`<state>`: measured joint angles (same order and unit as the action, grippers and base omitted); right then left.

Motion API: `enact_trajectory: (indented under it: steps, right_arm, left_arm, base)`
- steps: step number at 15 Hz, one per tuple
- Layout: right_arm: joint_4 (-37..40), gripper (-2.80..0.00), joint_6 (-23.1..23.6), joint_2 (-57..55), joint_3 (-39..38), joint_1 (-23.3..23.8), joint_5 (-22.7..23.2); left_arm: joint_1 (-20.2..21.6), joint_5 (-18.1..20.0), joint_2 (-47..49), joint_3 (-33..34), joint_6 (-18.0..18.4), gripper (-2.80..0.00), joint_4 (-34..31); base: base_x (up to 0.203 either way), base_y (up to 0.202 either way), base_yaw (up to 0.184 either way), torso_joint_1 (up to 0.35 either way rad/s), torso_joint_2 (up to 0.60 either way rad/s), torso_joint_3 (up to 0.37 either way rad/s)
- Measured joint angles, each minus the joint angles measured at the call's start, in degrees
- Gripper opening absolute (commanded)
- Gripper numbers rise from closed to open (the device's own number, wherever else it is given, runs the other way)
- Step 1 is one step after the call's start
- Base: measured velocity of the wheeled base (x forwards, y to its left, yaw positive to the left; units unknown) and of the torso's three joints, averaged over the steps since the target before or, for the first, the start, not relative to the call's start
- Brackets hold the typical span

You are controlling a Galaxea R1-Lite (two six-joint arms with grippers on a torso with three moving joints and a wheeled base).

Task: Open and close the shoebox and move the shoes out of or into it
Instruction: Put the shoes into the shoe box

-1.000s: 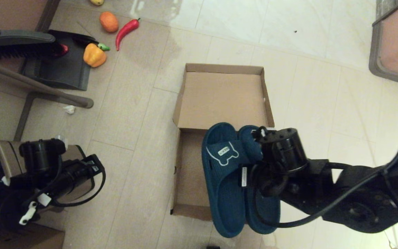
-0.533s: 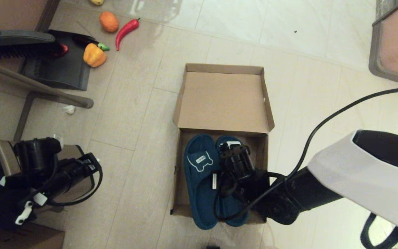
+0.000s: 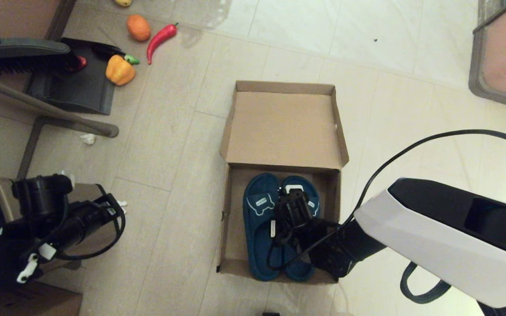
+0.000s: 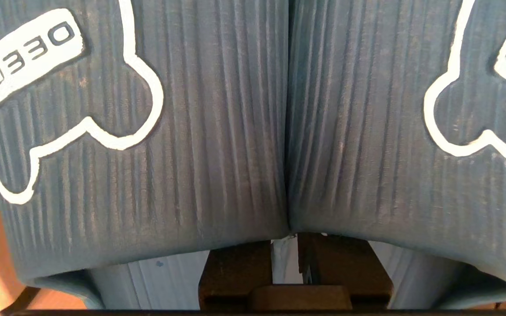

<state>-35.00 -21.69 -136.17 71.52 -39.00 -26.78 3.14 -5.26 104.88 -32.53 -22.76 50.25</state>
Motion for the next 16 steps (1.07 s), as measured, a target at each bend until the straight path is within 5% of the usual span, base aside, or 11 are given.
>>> enact_trajectory:
  steps: [1, 11, 16]
  right_arm:
    - [0.0, 0.0, 0.0, -0.4, 0.1, 0.5, 0.0]
    - [1.0, 0.0, 0.1, 4.1, -3.8, 0.3, 0.3]
    - [12.7, 0.0, -0.2, 16.2, -3.9, 1.1, 4.0]
  left_arm:
    - [0.3, 0.0, 0.0, -0.2, 0.0, -2.8, 0.0]
    - [0.4, -0.1, 0.3, -2.8, 1.2, -2.8, -0.6]
    - [-2.5, 0.2, 3.8, -12.1, 3.3, -2.8, -3.1]
  base:
    - [0.0, 0.0, 0.0, 0.0, 0.0, 0.0]
    - [0.0, 0.0, 0.0, 0.0, 0.0, 0.0]
    - [0.0, 0.0, 0.0, 0.0, 0.0, 0.0]
